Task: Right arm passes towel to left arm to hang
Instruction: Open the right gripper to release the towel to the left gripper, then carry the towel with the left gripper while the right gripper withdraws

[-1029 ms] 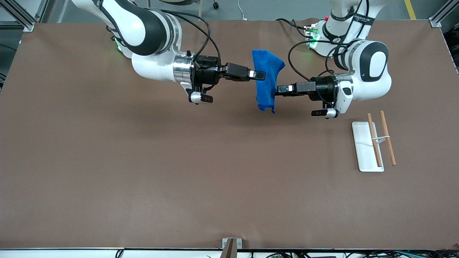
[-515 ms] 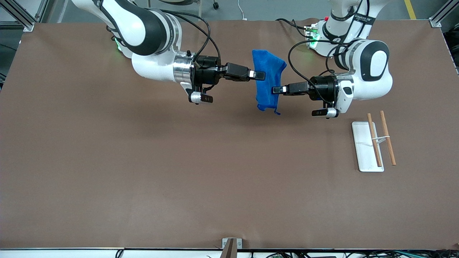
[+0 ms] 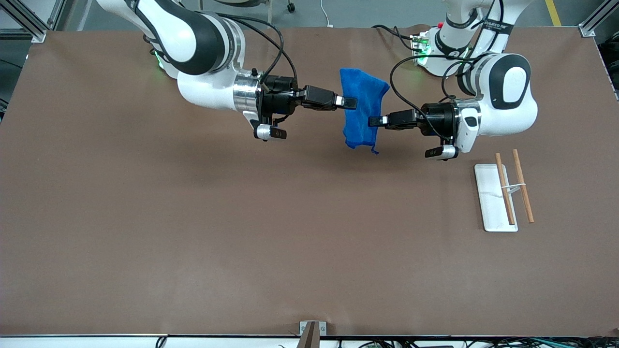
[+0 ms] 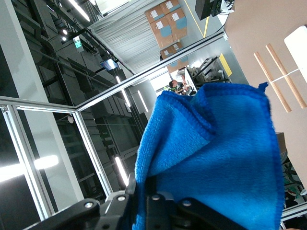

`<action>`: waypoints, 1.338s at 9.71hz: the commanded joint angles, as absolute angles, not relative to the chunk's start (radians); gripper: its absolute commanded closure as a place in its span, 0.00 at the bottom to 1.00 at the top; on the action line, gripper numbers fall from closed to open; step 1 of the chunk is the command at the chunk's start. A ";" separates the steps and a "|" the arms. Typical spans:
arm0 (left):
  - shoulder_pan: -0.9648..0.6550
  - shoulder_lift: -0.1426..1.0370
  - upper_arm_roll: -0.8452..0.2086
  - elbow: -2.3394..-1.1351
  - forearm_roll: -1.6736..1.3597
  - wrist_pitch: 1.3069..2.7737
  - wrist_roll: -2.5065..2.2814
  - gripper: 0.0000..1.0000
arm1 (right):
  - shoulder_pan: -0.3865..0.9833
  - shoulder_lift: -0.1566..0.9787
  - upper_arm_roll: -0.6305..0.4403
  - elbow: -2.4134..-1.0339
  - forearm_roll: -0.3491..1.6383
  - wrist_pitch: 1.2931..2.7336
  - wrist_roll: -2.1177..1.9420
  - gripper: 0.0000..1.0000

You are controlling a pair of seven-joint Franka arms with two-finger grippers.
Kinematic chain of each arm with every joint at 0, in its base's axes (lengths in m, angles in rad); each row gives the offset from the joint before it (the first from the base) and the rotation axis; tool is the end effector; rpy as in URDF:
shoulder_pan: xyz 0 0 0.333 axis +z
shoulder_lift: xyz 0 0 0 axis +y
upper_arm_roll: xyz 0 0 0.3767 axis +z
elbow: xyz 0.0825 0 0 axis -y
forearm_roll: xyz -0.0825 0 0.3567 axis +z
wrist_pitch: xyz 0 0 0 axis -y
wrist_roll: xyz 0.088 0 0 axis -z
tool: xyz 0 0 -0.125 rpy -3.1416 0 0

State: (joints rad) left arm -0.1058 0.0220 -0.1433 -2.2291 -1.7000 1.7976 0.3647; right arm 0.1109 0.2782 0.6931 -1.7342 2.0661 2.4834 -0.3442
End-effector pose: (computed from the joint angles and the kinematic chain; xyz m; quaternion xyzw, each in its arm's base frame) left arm 0.4759 -0.2249 0.4866 0.7114 0.1196 -0.1095 0.6838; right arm 0.4972 0.4452 0.5714 -0.6468 0.2142 0.0721 0.7284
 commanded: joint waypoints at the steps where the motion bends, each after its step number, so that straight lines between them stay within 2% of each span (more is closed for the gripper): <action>1: -0.103 0.035 -0.140 -2.229 -1.619 1.821 0.365 1.00 | 0.094 0.262 0.703 -1.755 2.009 2.593 -0.357 0.00; 3: -0.104 0.044 -0.106 -2.200 -1.504 1.821 0.367 1.00 | 0.059 0.265 0.699 -1.785 1.851 2.608 -0.357 0.00; 6: -0.104 0.058 0.032 -2.122 -1.159 1.821 0.367 1.00 | -0.012 0.276 0.681 -1.839 1.509 2.602 -0.357 0.00; 8: -0.104 0.075 0.124 -2.041 -0.905 1.821 0.367 1.00 | -0.018 0.313 0.576 -1.844 1.238 2.577 -0.357 0.00; 13: -0.092 0.165 0.300 -1.881 -0.579 1.821 0.422 1.00 | -0.020 0.315 0.188 -1.798 0.616 2.266 -0.351 0.00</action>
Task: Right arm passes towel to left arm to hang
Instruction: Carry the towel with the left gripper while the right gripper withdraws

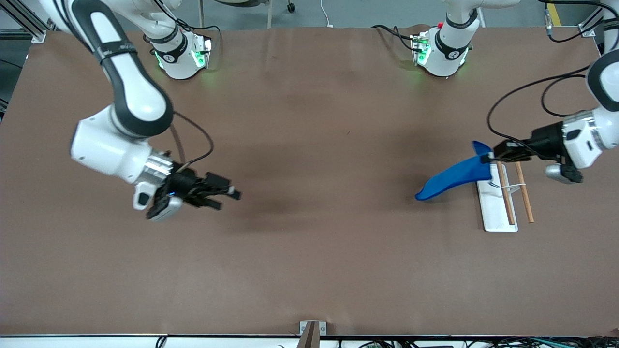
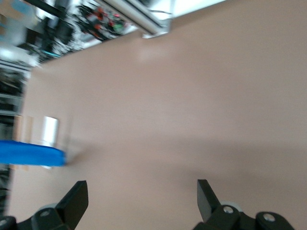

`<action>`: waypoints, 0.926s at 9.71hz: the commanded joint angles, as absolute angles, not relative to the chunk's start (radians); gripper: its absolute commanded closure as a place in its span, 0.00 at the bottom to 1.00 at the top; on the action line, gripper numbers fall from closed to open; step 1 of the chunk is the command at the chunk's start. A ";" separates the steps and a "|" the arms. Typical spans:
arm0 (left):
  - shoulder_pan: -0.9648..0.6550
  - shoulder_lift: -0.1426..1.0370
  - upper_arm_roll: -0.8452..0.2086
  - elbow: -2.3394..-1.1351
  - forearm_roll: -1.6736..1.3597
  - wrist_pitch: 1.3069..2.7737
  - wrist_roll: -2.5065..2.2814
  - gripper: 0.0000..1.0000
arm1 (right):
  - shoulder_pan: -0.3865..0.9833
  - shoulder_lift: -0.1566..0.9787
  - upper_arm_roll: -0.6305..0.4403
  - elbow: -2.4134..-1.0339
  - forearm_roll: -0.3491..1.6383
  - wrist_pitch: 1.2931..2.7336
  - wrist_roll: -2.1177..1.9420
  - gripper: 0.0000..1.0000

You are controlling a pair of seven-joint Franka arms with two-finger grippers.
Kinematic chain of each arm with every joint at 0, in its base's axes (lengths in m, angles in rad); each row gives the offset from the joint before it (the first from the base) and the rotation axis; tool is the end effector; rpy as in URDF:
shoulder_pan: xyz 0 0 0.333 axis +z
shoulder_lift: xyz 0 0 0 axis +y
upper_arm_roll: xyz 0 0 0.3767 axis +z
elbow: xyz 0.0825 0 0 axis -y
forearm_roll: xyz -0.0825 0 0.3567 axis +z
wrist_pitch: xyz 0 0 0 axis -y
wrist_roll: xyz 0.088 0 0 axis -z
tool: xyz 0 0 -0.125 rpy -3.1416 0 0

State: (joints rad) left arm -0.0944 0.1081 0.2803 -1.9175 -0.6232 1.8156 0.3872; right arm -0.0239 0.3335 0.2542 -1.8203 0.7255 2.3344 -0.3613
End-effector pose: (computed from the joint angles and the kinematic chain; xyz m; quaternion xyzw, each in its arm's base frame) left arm 0.5492 0.0382 0.4928 0.9568 0.0091 -0.0150 0.2901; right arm 0.6389 0.1517 0.4413 -0.9440 -0.0477 -0.1025 0.3100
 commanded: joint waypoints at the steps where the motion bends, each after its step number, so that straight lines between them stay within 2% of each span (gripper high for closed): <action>1: -0.078 0.172 0.334 -1.865 -0.560 1.822 0.449 1.00 | -0.014 0.302 0.114 -1.787 0.507 2.213 -0.344 0.00; 4: -0.077 0.199 0.475 -1.824 -0.528 1.876 0.610 1.00 | -0.012 0.223 -0.046 -1.795 0.288 2.125 -0.252 0.00; 6: -0.074 0.215 0.532 -1.827 -0.529 1.928 0.672 1.00 | -0.014 0.143 -0.074 -1.786 0.082 2.044 -0.067 0.00; 8: -0.057 0.314 0.612 -1.825 -0.640 1.943 0.646 0.99 | -0.012 0.076 -0.077 -1.766 0.071 1.949 0.023 0.00; 9: -0.055 0.359 0.614 -1.822 -0.667 1.960 0.647 0.93 | -0.014 0.054 -0.074 -1.720 0.019 1.860 0.110 0.00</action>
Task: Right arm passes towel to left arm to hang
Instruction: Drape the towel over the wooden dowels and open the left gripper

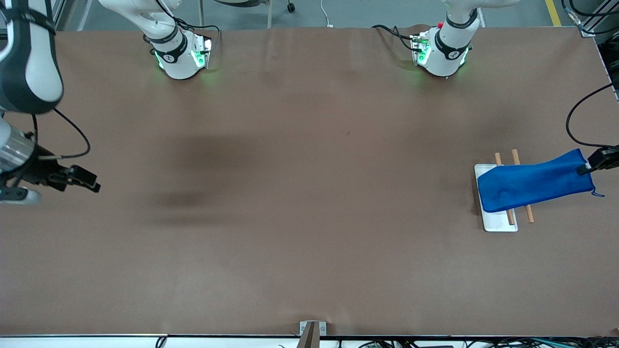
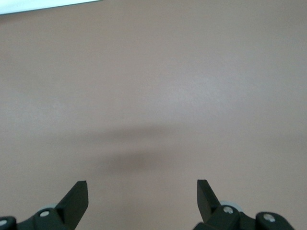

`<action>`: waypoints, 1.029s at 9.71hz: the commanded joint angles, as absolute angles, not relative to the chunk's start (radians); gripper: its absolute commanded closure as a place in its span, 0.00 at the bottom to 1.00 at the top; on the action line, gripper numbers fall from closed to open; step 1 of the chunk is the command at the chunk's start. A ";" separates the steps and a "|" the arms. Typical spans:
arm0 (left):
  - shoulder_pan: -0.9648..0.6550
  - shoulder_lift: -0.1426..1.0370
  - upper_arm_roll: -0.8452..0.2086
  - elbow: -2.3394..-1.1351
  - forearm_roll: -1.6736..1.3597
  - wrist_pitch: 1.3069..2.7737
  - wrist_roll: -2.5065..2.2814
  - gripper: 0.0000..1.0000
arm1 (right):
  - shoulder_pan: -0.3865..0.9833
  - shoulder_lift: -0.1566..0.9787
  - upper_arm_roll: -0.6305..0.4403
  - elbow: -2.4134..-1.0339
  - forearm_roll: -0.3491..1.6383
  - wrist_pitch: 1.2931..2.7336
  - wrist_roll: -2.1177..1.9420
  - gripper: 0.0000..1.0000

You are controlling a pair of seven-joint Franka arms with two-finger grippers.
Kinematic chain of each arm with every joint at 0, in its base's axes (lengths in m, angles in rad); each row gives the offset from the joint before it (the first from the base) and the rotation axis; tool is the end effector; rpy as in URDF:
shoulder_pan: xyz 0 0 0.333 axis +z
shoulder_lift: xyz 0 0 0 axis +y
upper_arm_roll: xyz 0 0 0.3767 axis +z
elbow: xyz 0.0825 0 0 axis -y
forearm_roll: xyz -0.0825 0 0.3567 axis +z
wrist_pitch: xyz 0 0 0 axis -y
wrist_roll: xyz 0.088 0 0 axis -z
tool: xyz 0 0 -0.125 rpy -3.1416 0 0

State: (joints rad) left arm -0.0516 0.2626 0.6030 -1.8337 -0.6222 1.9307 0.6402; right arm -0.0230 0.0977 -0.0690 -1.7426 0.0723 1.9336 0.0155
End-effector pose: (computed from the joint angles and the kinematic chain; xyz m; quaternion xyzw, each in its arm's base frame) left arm 0.5484 0.2440 0.4619 0.9737 0.0778 0.0756 0.2003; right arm 0.5822 -0.0457 0.5685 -0.9963 0.0645 -0.0479 0.0292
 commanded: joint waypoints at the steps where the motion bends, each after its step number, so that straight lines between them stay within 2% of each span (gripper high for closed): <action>1: -0.054 0.388 0.614 -1.824 -0.664 2.004 0.661 0.82 | -0.023 0.040 -0.066 -1.648 -0.007 1.738 0.199 0.00; 2: -0.040 0.397 0.615 -1.824 -0.663 2.011 0.669 0.74 | -0.035 0.023 -0.057 -1.602 -0.008 1.645 0.219 0.00; 3: -0.032 0.397 0.615 -1.825 -0.657 2.011 0.696 0.25 | -0.047 -0.003 -0.057 -1.571 -0.008 1.582 0.212 0.00; 4: -0.038 0.396 0.614 -1.822 -0.608 2.014 0.707 0.00 | -0.048 -0.023 -0.057 -1.534 -0.005 1.504 0.213 0.00; 6: -0.060 0.344 0.601 -1.816 -0.505 2.019 0.689 0.00 | -0.046 -0.023 -0.063 -1.424 -0.015 1.415 0.105 0.00; 7: -0.078 0.309 0.576 -1.819 -0.474 2.019 0.661 0.00 | -0.048 -0.020 -0.064 -1.421 -0.017 1.402 0.092 0.00; 10: -0.069 0.136 0.344 -1.833 -0.187 2.040 0.354 0.00 | -0.081 -0.021 -0.064 -1.475 -0.002 1.478 0.207 0.00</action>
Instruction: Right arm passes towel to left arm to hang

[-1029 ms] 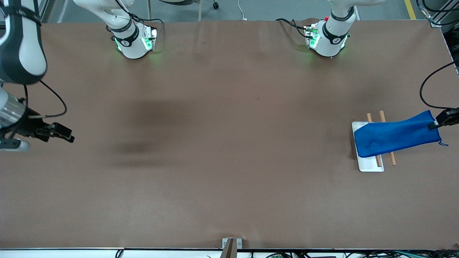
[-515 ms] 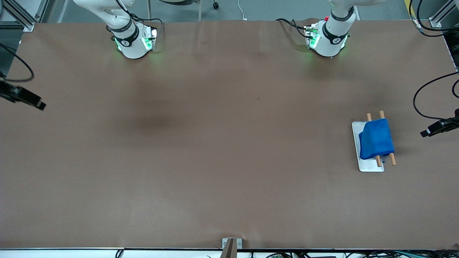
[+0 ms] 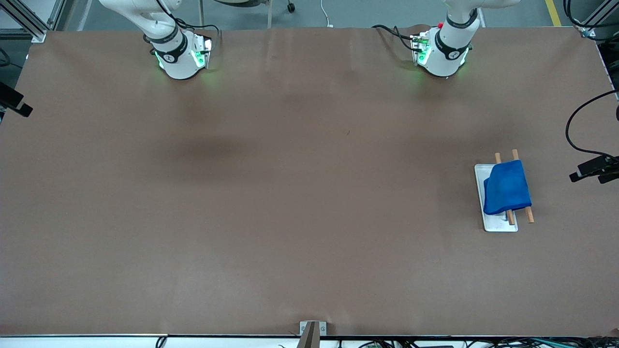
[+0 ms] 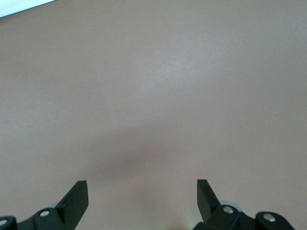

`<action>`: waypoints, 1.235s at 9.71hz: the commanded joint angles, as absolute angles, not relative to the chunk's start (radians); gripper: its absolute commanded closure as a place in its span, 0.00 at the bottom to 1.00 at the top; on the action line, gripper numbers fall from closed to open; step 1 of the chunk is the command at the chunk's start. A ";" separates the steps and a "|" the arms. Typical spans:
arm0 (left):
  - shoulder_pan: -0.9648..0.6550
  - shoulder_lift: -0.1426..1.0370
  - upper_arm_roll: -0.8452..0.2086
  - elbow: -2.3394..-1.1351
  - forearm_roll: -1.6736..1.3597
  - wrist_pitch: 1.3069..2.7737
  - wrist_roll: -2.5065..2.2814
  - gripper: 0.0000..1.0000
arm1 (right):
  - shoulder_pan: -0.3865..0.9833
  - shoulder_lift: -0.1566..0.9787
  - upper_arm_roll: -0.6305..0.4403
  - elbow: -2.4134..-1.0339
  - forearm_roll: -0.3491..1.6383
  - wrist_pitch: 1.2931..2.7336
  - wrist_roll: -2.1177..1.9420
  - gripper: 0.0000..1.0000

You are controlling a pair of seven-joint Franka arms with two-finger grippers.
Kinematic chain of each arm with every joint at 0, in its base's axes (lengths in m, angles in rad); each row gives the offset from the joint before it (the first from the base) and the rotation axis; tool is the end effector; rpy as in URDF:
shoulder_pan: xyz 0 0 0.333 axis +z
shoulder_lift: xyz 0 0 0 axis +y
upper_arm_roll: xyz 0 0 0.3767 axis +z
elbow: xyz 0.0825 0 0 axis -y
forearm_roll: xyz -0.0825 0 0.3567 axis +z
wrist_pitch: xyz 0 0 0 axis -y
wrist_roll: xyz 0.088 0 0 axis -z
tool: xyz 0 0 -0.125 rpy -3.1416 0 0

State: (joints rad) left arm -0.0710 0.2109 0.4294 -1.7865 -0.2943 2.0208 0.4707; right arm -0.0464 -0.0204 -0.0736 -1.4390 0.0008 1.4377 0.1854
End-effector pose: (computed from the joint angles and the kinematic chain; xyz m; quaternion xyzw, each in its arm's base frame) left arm 0.5832 0.1742 0.5004 0.9957 0.0000 0.0574 0.0732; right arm 0.5016 -0.0610 0.7236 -0.9883 0.1520 -0.0095 0.0015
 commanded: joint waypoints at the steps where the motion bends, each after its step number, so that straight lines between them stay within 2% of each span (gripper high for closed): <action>1: -0.068 0.079 0.272 -1.844 -0.116 2.028 0.257 0.00 | -0.081 -0.021 -0.063 -1.480 0.000 1.486 0.207 0.00; 3: -0.066 -0.004 0.169 -1.833 -0.036 1.923 0.108 0.00 | -0.077 -0.021 -0.060 -1.482 0.000 1.480 0.201 0.00; 5: -0.066 -0.046 0.134 -1.797 -0.031 1.878 0.072 0.00 | -0.077 -0.021 -0.060 -1.482 0.000 1.485 0.132 0.00; 7: -0.063 -0.023 0.088 -1.641 -0.029 1.697 0.058 0.00 | -0.077 -0.021 -0.060 -1.480 0.000 1.485 0.130 0.00; 9: -0.042 0.036 0.054 -1.484 -0.028 1.576 0.058 0.00 | -0.077 -0.021 -0.060 -1.480 0.000 1.482 0.127 0.00; 12: -0.018 0.023 0.018 -1.500 -0.029 1.536 0.045 0.00 | -0.077 -0.021 -0.060 -1.480 0.000 1.480 0.118 0.00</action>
